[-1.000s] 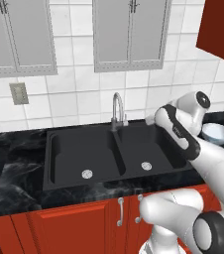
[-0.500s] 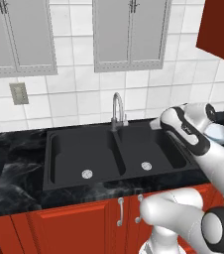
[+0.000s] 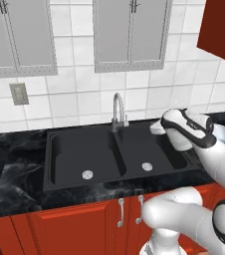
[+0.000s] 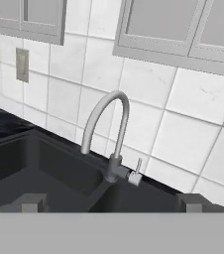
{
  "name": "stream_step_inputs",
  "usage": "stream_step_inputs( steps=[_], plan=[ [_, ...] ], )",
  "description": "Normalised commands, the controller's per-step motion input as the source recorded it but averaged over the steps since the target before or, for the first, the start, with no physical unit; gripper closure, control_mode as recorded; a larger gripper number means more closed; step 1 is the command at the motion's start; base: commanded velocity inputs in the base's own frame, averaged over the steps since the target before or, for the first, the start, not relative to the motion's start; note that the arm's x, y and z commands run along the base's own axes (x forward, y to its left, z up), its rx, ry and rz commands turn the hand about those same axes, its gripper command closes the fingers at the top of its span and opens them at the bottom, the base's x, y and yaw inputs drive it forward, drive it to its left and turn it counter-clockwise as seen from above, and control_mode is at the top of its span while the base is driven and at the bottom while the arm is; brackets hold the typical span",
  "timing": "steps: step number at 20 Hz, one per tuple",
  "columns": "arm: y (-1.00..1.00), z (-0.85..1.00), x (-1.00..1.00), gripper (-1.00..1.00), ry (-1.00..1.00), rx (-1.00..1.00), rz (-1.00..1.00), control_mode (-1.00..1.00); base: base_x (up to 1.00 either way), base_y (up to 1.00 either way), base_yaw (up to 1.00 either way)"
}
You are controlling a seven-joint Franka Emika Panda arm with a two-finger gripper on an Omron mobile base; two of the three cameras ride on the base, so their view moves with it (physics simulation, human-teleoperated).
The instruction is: Rinse each bowl for a few seconds and place them down in the sink or on the counter.
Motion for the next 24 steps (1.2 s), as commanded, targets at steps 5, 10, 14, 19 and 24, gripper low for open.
stream_step_inputs(
  steps=[5,10,14,19,24],
  plan=[
    [0.00,-0.11,0.30,-1.00,-0.03,0.01,0.00,-1.00,0.00,0.00,0.00],
    [0.00,-0.12,0.31,-1.00,0.00,0.09,0.03,-1.00,0.00,0.00,0.00],
    [0.00,-0.13,0.29,-1.00,0.00,0.10,0.04,-1.00,0.00,0.00,0.00],
    [0.01,-0.11,0.23,-1.00,-0.01,0.02,0.03,-1.00,0.00,0.00,0.00],
    [0.06,-0.09,0.26,-1.00,-0.03,0.00,0.00,-1.00,0.00,0.00,0.00]
  ],
)
